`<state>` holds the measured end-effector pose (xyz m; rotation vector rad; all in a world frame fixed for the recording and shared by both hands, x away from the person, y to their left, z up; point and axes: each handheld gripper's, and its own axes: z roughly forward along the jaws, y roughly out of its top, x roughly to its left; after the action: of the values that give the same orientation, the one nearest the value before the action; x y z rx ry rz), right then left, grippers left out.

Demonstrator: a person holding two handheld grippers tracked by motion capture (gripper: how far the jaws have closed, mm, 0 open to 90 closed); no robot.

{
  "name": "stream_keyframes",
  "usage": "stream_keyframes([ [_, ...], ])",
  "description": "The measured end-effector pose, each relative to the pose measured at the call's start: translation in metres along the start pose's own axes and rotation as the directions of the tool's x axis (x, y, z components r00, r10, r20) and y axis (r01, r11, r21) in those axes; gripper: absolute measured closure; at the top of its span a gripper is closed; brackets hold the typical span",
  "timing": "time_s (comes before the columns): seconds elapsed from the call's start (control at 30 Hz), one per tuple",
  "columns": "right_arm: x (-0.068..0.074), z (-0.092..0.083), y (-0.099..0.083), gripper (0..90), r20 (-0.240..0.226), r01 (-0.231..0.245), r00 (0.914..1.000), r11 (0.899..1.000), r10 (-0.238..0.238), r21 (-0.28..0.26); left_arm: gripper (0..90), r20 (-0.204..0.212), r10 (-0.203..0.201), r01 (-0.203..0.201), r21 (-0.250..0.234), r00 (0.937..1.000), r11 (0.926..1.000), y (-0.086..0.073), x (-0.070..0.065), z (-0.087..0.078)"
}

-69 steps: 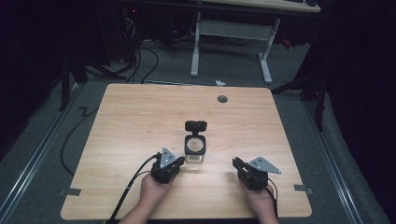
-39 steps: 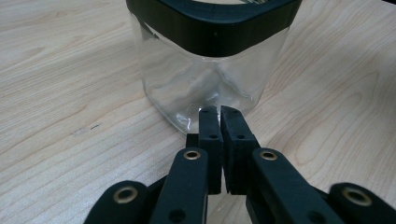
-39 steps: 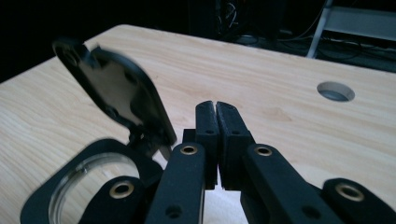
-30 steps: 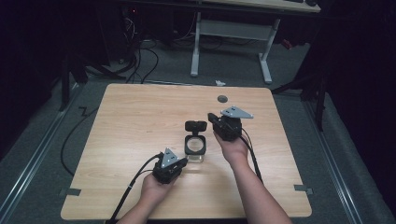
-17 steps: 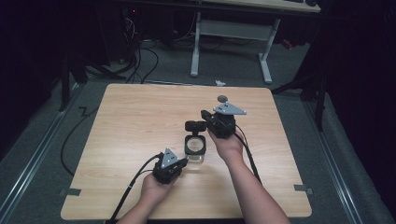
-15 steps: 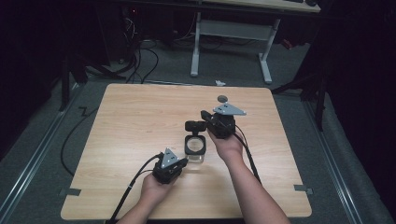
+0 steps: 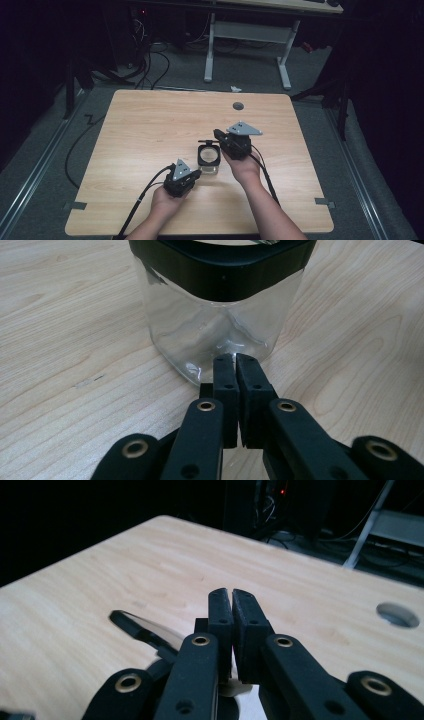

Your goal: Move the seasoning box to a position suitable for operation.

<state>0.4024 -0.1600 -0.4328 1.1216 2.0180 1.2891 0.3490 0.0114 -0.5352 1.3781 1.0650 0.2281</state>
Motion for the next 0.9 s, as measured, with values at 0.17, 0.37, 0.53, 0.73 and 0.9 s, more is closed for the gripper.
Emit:
stream_keyframes([
  [0.17, 0.002, -0.002, -0.025, 86.7, -0.009, -0.007, 0.9999, 0.999, 0.007, 0.037, 88.6, 0.003, 0.000, 0.000, 0.000, 1.0000, 1.0000, 0.000, 0.000, -0.001],
  [0.37, 0.000, -0.011, -0.041, 85.0, -0.017, -0.026, 0.9995, 0.999, 0.027, 0.037, 88.2, 0.008, 0.011, -0.011, -0.001, 0.9999, 0.9999, -0.001, -0.002, -0.001],
  [0.53, -0.006, -0.018, -0.040, 81.3, -0.004, -0.033, 0.9994, 0.999, 0.033, 0.026, 87.4, 0.020, -0.015, 0.014, 0.011, 0.9997, 0.9998, 0.000, 0.000, -0.002],
  [0.73, -0.012, -0.024, -0.039, 73.9, 0.008, -0.041, 0.9991, 0.999, 0.041, 0.006, 86.3, 0.020, -0.003, 0.003, 0.008, 0.9998, 1.0000, 0.000, -0.001, -0.002],
  [0.9, -0.024, -0.036, -0.045, 66.1, 0.036, -0.041, 0.9985, 0.999, 0.041, 0.007, 83.0, 0.022, 0.028, -0.028, 0.011, 0.9994, 0.9995, 0.002, -0.005, -0.009],
])
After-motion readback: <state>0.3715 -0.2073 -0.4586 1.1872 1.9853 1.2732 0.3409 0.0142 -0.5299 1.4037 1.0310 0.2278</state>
